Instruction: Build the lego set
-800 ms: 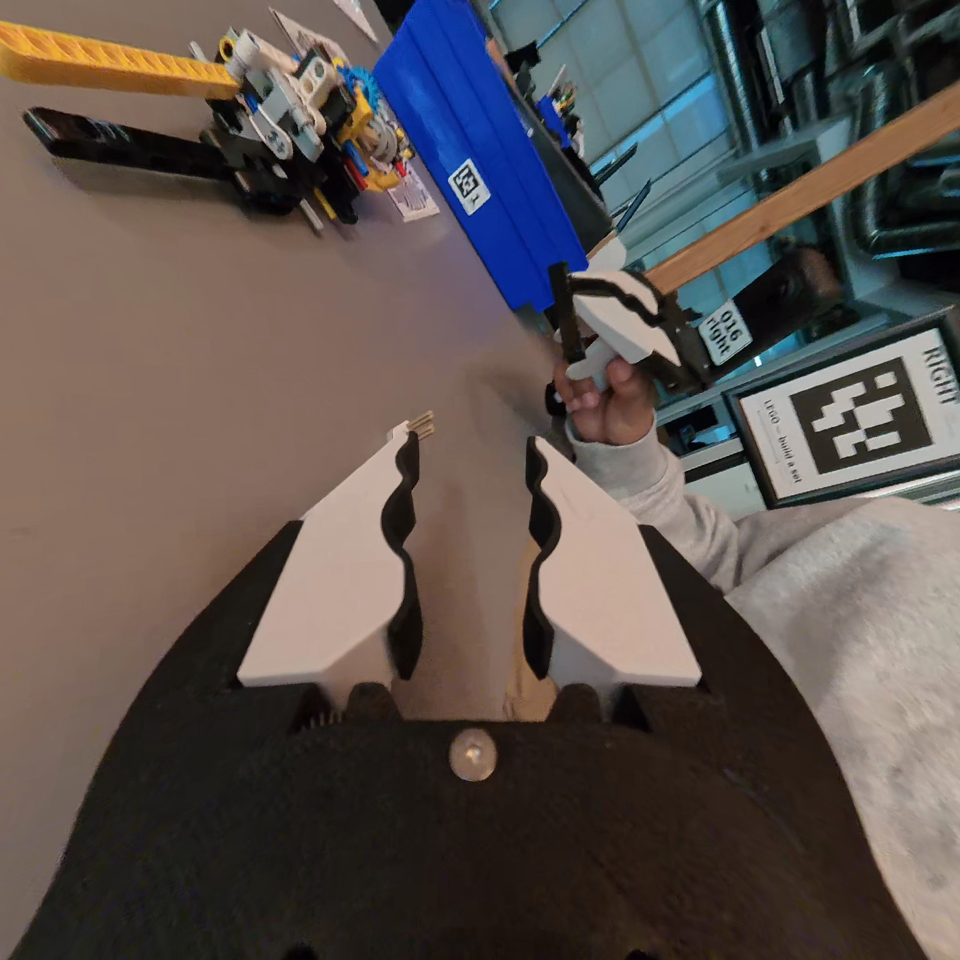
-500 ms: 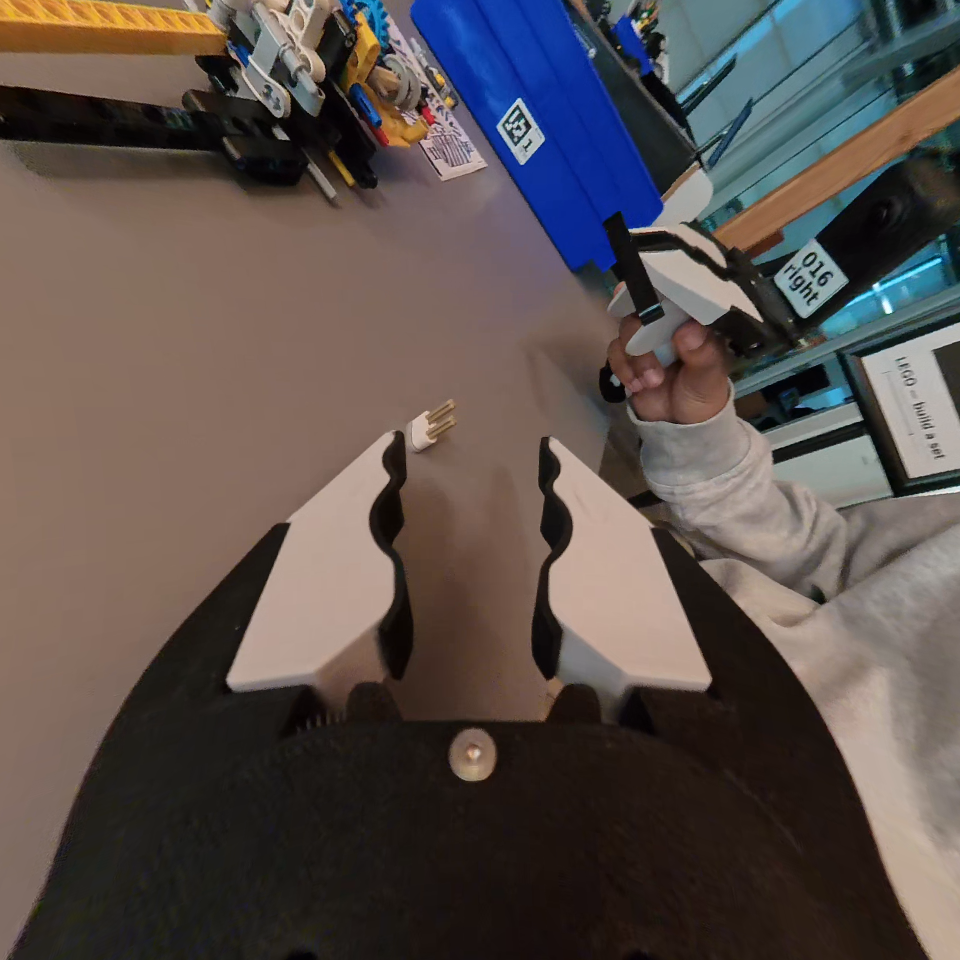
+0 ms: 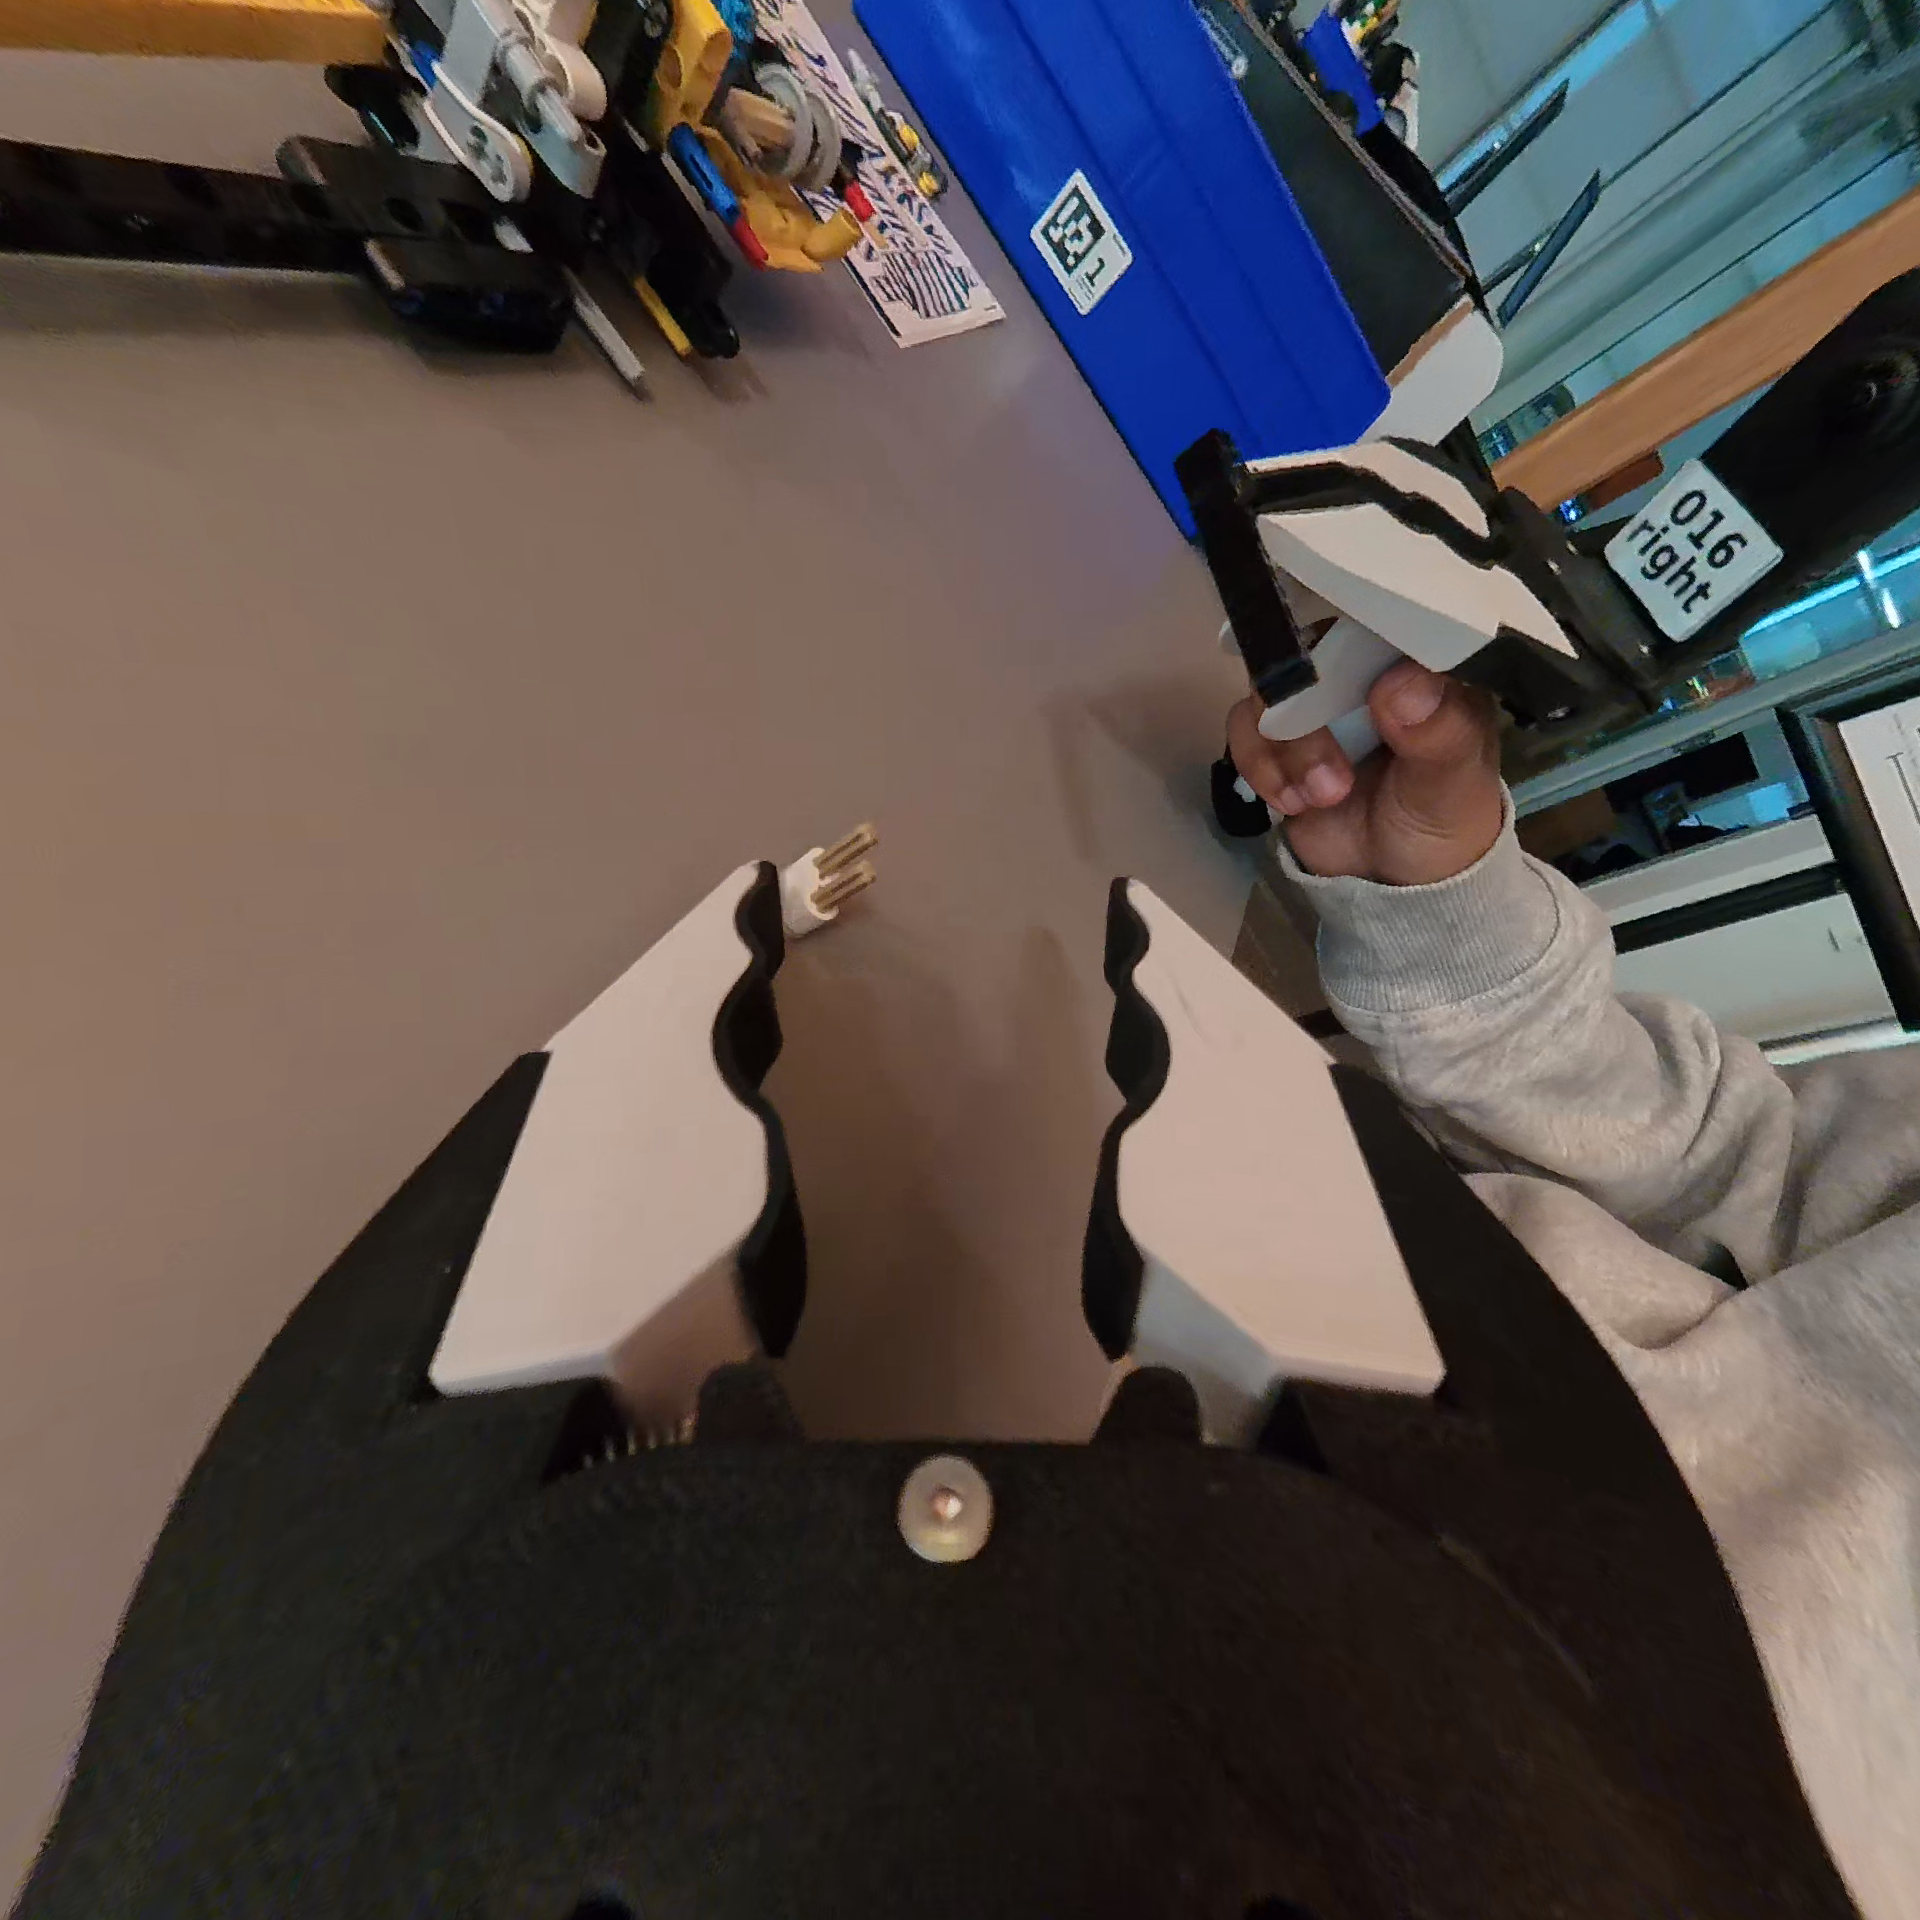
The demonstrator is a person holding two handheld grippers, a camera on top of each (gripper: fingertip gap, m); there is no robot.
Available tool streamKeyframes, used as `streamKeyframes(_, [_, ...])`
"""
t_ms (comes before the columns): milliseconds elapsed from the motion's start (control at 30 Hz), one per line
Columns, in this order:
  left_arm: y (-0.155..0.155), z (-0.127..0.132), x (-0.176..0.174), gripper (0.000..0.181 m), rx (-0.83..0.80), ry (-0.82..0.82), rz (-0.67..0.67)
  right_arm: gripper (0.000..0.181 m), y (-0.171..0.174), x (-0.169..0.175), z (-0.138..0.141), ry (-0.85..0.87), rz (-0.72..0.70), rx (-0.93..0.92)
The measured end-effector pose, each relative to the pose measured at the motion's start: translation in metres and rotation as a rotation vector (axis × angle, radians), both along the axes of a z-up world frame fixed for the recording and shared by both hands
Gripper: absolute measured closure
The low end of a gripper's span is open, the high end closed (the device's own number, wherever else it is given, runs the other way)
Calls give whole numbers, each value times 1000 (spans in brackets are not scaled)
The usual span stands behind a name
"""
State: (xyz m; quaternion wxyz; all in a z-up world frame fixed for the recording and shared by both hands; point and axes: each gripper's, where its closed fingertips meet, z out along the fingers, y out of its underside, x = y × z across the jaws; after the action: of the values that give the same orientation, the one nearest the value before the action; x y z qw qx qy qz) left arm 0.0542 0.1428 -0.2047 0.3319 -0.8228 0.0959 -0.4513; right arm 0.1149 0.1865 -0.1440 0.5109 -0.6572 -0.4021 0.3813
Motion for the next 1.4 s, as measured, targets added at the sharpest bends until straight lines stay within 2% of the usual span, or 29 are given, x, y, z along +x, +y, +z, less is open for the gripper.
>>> streamKeyframes(233, [-13, 4, 13, 123, -12, -49, -91, 175, 3, 3, 0, -7, -10, 10])
streamKeyframes(633, [8, 38, -39, 128, 32, -318, 70, 175, 4, 5, 1, 24, -2, -24])
streamKeyframes(967, [6, 38, -38, 128, 8, -358, 51, 176, -5, -8, -6, -10, 46, -9])
streamKeyframes(1133, [3, 38, -36, 128, -22, -392, 30, 176, -16, -15, -3, 3, 96, 7])
streamKeyframes(1233, [-2, 47, -28, 128, -73, -506, -14, 176, -24, -21, -4, -4, 130, 19])
streamKeyframes(1300, [-7, 52, -24, 129, -101, -569, -46, 176, -35, -29, -4, -8, 179, 35])
streamKeyframes(1400, [-15, 52, -15, 131, -120, -545, -95, 175, -57, -42, -5, -40, 288, 85])
